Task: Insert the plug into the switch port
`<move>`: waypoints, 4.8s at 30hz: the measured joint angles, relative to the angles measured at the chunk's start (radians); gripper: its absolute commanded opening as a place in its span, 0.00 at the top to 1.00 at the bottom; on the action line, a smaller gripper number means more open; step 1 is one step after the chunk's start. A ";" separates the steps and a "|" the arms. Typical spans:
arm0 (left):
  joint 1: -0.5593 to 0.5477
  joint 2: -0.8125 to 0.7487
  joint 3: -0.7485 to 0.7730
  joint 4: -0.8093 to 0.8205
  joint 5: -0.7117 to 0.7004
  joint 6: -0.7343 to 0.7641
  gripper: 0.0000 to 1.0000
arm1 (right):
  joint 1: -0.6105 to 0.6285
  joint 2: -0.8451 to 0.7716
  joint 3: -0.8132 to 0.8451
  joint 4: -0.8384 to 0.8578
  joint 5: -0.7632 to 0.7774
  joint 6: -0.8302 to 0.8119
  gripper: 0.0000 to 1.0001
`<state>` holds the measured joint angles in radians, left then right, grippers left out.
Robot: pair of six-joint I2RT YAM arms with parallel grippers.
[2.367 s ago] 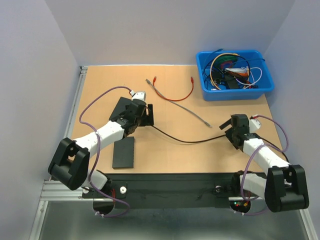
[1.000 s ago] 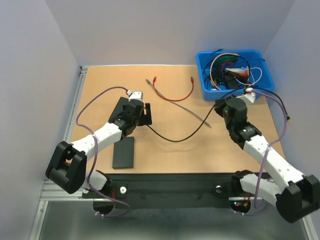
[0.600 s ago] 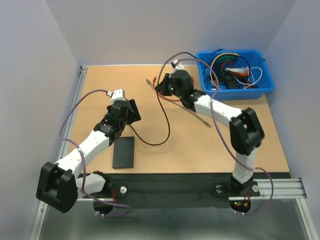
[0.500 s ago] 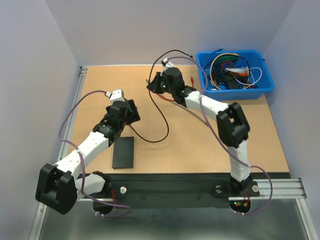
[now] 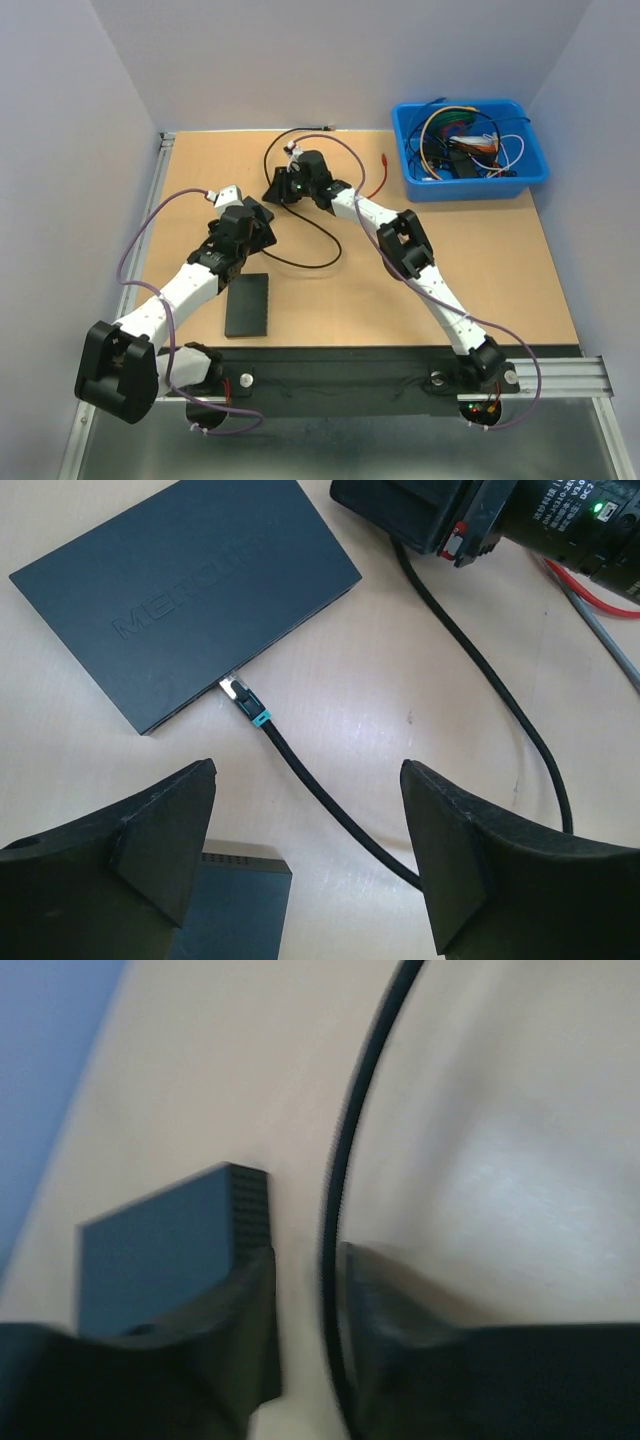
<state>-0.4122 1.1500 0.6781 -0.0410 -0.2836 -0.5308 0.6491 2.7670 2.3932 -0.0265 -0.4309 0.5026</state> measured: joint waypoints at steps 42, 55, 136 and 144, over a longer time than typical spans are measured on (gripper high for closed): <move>0.347 0.200 -0.130 0.226 0.298 -0.101 0.16 | 0.099 -0.391 -0.593 0.027 0.108 -0.138 0.48; 0.485 0.573 0.169 0.352 0.444 -0.103 0.20 | 0.097 0.034 0.048 0.050 0.101 -0.040 0.23; 0.478 0.327 -0.084 0.415 0.306 0.010 0.24 | -0.110 -0.223 -0.447 0.289 0.349 -0.277 0.41; 0.477 0.341 -0.084 0.414 0.307 0.011 0.24 | -0.091 -0.223 -0.447 0.289 0.352 -0.297 0.77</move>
<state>0.0647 1.4914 0.5945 0.3729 0.0231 -0.5198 0.5579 2.5443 1.9465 0.2626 -0.0788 0.2054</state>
